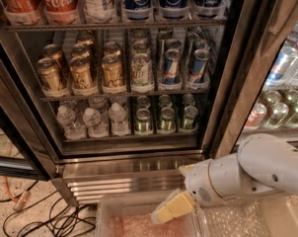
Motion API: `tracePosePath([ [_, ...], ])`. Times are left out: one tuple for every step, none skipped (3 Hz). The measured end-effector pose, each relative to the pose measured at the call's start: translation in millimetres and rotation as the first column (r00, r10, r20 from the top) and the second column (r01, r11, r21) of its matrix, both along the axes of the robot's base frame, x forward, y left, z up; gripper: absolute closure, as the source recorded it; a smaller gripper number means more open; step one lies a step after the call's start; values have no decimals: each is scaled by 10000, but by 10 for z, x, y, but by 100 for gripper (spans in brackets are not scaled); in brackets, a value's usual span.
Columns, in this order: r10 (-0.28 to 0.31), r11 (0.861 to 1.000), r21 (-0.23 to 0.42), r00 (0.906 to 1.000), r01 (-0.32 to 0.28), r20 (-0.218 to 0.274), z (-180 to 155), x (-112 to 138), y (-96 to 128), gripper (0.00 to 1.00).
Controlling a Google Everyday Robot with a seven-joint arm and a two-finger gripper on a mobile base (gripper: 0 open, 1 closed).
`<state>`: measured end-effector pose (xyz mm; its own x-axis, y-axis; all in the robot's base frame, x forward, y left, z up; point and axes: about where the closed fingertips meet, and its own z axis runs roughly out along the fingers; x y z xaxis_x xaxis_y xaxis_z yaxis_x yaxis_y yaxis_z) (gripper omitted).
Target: Pick green can from bottom shelf of fridge
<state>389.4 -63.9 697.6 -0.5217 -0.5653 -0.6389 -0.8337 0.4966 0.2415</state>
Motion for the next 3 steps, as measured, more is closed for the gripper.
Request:
tracePosePath([
  [-1141,9923,-474,9934,1143,84,-127,258,-31,0],
  [-1542,9874,-384,9880,1537,-89,-116,299,-14,0],
  [-1554,9875,-301,9878,1550,-118,-124,291,-5,0],
])
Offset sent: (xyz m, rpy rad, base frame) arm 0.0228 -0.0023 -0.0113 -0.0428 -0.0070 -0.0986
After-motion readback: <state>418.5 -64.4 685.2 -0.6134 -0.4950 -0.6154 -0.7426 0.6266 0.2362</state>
